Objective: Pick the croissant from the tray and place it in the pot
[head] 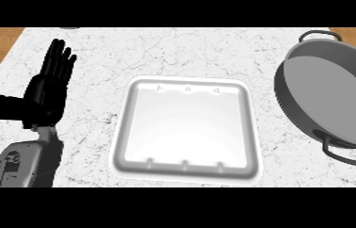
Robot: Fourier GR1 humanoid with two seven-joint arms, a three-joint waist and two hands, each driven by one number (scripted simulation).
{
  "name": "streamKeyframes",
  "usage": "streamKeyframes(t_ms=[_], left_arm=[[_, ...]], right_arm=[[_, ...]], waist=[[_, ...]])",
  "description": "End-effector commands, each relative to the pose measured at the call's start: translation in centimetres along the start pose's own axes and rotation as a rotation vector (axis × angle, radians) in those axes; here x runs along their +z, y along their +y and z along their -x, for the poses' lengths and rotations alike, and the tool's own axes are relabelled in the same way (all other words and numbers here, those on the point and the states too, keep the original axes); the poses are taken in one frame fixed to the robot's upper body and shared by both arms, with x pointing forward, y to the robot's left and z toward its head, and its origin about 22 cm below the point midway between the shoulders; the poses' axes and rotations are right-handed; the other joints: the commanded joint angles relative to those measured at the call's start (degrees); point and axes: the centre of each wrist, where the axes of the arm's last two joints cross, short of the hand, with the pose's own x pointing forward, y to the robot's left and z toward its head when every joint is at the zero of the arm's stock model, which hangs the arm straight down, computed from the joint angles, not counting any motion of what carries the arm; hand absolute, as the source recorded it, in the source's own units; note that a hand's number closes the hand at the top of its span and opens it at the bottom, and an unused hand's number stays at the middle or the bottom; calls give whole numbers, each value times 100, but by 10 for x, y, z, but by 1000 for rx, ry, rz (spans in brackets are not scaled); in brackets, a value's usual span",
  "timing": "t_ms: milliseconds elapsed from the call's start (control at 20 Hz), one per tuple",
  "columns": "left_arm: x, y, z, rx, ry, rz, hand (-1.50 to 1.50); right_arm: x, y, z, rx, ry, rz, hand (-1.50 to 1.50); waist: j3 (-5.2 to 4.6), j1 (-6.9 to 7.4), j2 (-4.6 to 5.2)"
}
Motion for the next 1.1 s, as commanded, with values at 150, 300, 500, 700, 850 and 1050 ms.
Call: streamKeyframes(t_ms=[150,300,500,700,850,1050], left_arm=[[1,2,-12,1,-5,13,0],[1,0,-15,7,-3,12,0],[-6,-13,-3,13,3,23,0],[-2,-12,-3,-3,12,2,0],[1,9,-10,6,-3,1,0],[-3,-17,-11,13,-19,18,0]], right_arm=[[-40,28,54,-2,-21,4,150],[-39,50,75,4,2,-30,150],[-58,65,76,68,22,-119,150],[-48,97,92,-66,156,-287,150],[-49,101,100,-149,129,-359,-150],[-51,109,107,-204,21,-378,-150]], waist=[[-2,47,-1],[-2,41,-2],[-3,49,8],[2,116,21],[0,94,9],[1,59,9]])
